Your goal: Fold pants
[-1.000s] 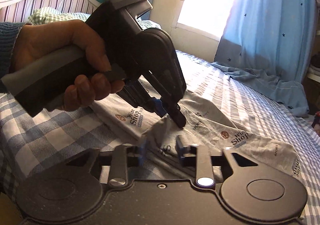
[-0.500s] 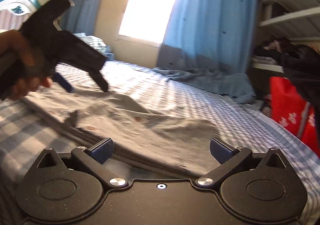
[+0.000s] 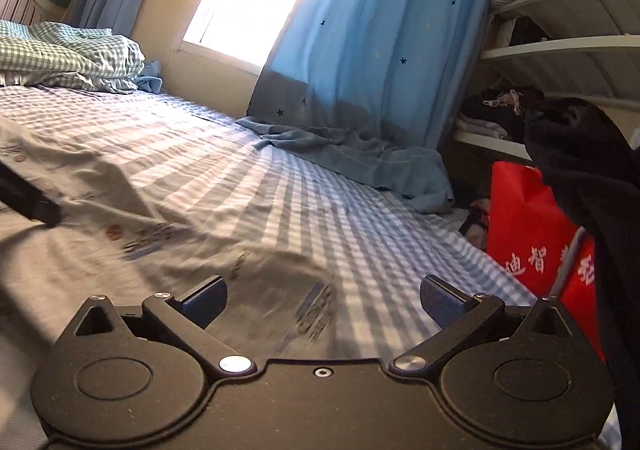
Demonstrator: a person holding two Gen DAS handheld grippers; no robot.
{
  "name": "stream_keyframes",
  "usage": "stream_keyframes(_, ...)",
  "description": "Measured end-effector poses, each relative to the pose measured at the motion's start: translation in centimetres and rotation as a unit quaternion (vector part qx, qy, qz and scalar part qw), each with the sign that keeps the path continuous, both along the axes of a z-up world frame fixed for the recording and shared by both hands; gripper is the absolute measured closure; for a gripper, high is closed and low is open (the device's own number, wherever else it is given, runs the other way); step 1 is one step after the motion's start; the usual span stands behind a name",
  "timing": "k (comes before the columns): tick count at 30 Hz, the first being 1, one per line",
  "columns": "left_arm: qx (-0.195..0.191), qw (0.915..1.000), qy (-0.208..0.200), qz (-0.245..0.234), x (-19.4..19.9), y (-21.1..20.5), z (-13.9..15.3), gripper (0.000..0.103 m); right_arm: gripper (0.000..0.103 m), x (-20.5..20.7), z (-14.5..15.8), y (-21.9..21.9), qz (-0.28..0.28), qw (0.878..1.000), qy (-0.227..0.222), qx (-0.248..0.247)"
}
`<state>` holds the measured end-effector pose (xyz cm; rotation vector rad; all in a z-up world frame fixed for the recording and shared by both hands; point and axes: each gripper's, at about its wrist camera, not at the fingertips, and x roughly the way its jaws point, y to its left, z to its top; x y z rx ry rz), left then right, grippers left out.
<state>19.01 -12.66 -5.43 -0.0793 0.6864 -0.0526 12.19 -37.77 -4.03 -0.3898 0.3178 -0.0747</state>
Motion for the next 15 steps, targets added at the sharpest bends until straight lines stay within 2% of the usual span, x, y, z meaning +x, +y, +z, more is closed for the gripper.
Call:
stream_keyframes(2,0.008,1.0,-0.001,-0.001,-0.1,-0.1,-0.2,0.0,0.001,2.1,0.0,-1.2,-0.002,1.0,0.012,0.004)
stream_keyframes(6,0.021,0.9998,0.001,0.0,-0.1,-0.5,-0.2,0.0,0.001,6.1,-1.1,-3.0,-0.036,0.996,0.078,-0.011)
stream_keyframes(8,0.019,0.9998,0.0,0.0,-0.2,-0.5,-0.3,0.0,0.001,7.0,-1.2,-4.7,-0.034,0.993,0.106,0.041)
stream_keyframes(11,0.019,0.9998,0.0,0.0,-0.2,-0.6,-0.3,0.0,0.001,7.3,-1.0,-6.7,-0.025,0.985,0.125,0.12)
stream_keyframes(13,0.018,0.9998,0.0,0.0,-0.1,-0.5,-0.3,0.0,0.001,6.7,-0.4,-8.1,-0.014,0.979,0.112,0.169)
stream_keyframes(15,0.018,0.9998,0.0,0.0,-0.1,-0.5,-0.3,0.0,0.001,5.7,0.2,-9.2,-0.021,0.975,0.08,0.207)
